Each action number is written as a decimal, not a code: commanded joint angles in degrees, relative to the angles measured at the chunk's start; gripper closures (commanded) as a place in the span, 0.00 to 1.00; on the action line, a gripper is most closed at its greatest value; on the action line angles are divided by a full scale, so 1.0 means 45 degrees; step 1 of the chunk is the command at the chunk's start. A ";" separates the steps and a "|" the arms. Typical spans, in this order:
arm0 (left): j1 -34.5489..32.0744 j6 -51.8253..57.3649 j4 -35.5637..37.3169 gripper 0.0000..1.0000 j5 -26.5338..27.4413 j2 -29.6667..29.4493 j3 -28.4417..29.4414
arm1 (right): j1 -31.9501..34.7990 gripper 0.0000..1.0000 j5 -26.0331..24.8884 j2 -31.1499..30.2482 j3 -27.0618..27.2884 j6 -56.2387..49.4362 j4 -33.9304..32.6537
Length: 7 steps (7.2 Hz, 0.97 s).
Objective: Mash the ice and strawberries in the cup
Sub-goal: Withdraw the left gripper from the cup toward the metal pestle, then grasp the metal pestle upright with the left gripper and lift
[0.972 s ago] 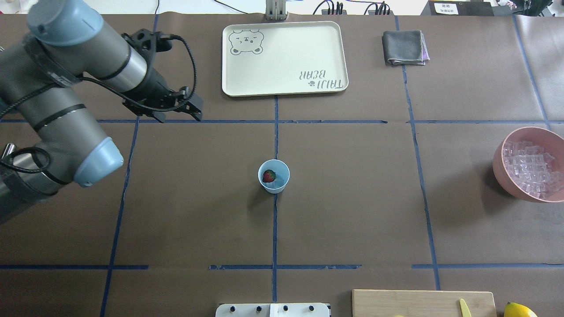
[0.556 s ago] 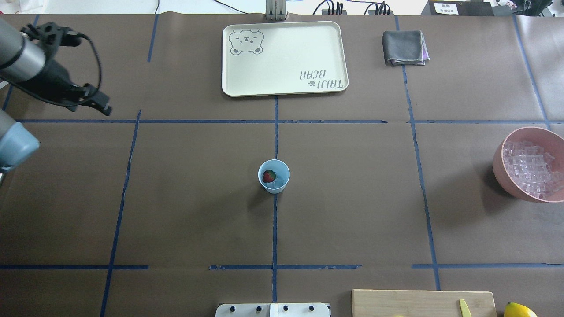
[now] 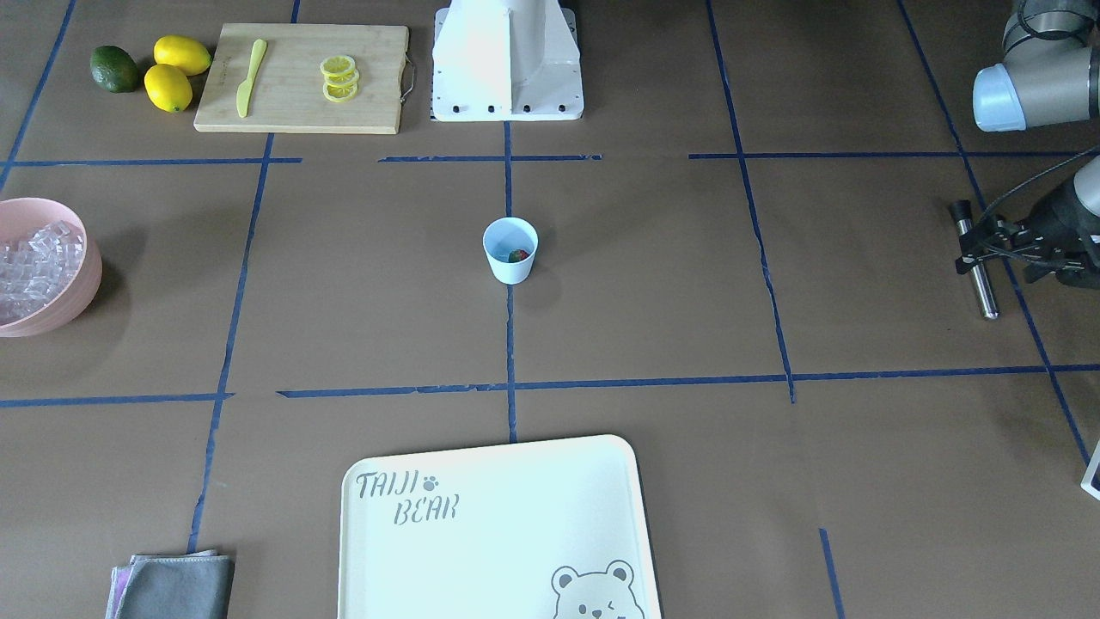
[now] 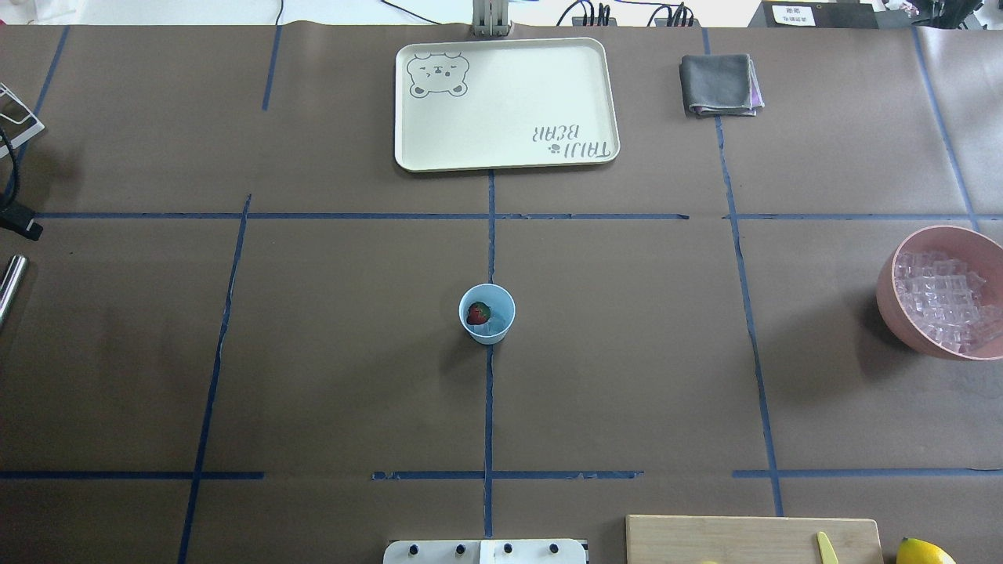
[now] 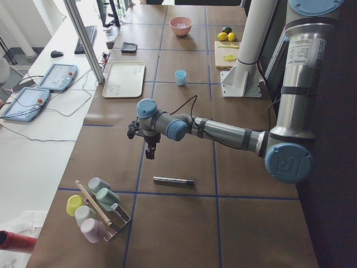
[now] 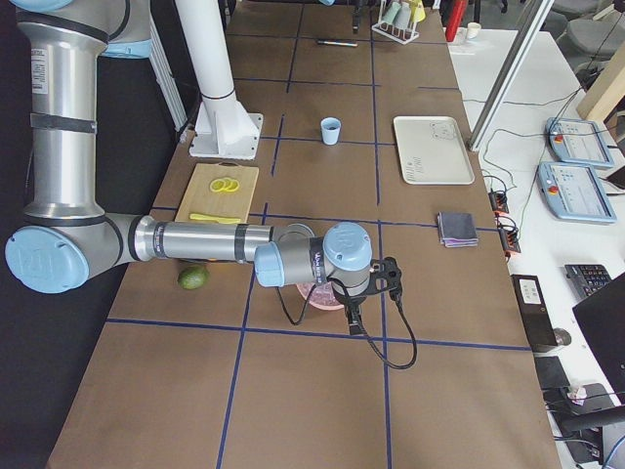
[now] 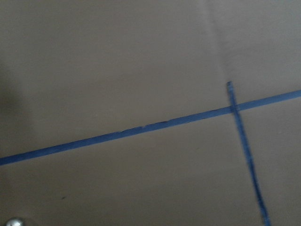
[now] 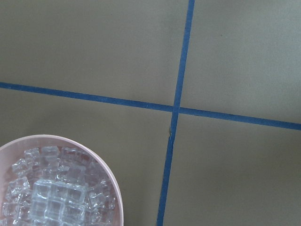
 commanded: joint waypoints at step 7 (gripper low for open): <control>0.0258 -0.1640 -0.3957 0.00 0.0158 0.0672 0.3119 | 0.0000 0.01 -0.0041 0.0072 -0.0009 0.0021 0.0000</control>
